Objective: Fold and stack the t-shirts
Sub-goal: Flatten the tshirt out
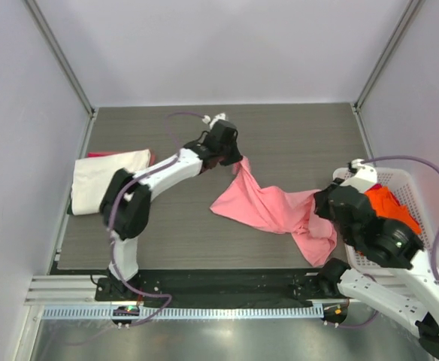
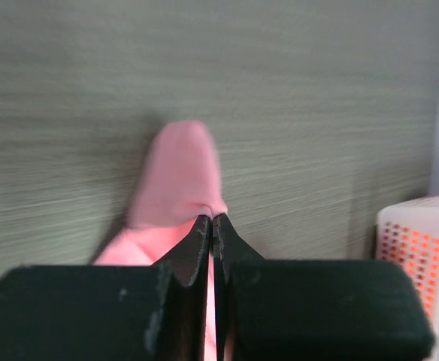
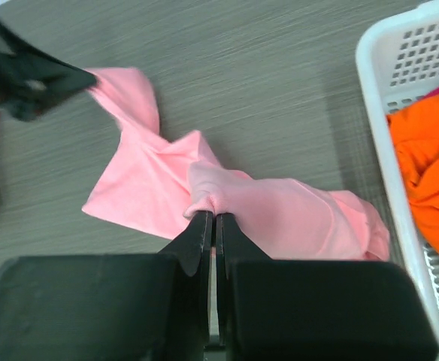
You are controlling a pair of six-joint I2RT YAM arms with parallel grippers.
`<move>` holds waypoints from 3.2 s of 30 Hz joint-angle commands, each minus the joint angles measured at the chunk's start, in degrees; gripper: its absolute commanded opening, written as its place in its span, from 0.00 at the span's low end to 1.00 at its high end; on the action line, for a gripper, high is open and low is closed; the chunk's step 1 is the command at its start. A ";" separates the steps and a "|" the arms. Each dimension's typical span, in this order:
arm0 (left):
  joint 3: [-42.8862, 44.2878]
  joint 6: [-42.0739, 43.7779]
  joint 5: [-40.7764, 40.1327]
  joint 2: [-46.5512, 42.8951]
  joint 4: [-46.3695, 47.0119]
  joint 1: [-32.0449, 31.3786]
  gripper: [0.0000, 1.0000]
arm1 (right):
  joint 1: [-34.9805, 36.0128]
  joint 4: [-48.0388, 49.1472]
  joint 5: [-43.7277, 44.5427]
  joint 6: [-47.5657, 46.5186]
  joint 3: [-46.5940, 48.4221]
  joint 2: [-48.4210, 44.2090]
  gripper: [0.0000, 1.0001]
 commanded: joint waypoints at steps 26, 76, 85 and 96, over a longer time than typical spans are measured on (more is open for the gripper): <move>12.51 23.56 -34.84 -48.34 -29.20 9.97 0.00 | -21.16 12.63 -17.83 -15.72 52.35 32.38 0.01; -72.14 -10.46 -16.20 -78.15 2.87 10.06 0.67 | -21.07 18.88 -9.13 3.44 -12.35 -8.68 0.01; -70.74 -10.81 -18.57 -75.52 5.70 10.06 0.68 | -21.07 18.96 -9.04 2.65 -13.23 -8.77 0.01; -65.91 -10.02 -16.38 -65.77 7.79 10.15 0.53 | -21.07 19.23 -9.31 2.21 -14.03 -8.95 0.01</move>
